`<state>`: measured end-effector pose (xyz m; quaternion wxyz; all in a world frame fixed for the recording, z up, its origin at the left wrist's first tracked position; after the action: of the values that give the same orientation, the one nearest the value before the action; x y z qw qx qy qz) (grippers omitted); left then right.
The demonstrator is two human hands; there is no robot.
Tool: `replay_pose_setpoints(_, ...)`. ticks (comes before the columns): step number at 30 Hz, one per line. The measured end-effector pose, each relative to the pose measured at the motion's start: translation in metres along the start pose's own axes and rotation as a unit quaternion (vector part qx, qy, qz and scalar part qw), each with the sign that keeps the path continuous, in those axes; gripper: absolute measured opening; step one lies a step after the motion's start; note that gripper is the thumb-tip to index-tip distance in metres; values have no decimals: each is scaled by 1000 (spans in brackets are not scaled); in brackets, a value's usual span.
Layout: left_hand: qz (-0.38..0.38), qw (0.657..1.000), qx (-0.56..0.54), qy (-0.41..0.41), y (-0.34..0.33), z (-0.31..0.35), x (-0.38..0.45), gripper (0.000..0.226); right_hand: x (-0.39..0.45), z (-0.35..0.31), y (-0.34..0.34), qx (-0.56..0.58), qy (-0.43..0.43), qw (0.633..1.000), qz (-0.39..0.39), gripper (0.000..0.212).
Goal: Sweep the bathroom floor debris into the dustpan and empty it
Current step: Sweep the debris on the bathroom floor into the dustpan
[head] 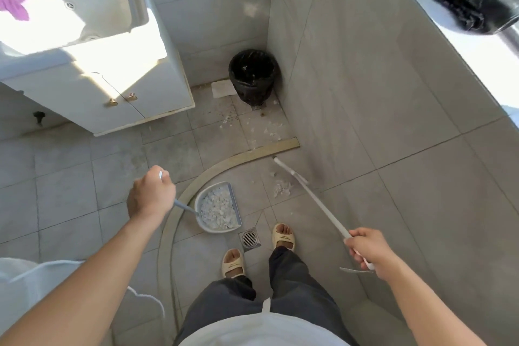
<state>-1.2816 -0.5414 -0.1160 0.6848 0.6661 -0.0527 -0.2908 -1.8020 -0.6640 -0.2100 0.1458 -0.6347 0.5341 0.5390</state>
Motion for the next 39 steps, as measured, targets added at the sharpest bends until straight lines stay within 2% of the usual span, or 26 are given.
replay_pose_setpoints(5, -18, 998, 2, -55, -7, 22, 13, 20, -20, 22, -14, 122, -37, 991, 24, 15)
replay_pose_setpoints(10, -28, 997, 11, -77, -12, 36, 25, 21, -32, 50, -18, 219, -97, 970, 51, 7)
replay_pose_setpoints(15, -42, 995, 23, -87, -28, 47, 30, 22, -38, 66, -50, 286, -134, 947, 58, 10)
replay_pose_setpoints(20, -32, 996, 33, -82, -38, 50, 28, 26, -39, 69, -101, 397, -174, 901, -13, 14)
replay_pose_setpoints(23, -33, 996, 26, -82, -38, 49, 28, 27, -45, 60, -96, 422, -170, 889, -48, 12)
replay_pose_setpoints(28, -25, 996, 15, -84, -36, 40, 24, 27, -45, 33, -66, 363, -129, 922, -25, 8)
replay_pose_setpoints(33, -20, 997, 8, -80, -39, 32, 15, 26, -20, -13, -67, 182, -63, 981, 12, 6)
replay_pose_setpoints(39, 0, 999, -14, -33, -24, 9, 12, 26, 26, -33, -98, -6, -8, 1000, 20, 12)
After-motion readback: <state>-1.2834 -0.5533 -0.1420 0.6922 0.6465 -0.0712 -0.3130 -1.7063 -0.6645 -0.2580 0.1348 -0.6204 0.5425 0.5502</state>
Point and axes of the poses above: each hand's wrist, its own x-axis towards the middle knuckle, its own y-axis out of the back of the hand, z = x × y, the point moved 9 cm from there along x, towards the middle knuckle, and after that the axes turned 10 degrees about x, right-handed, at the moved point
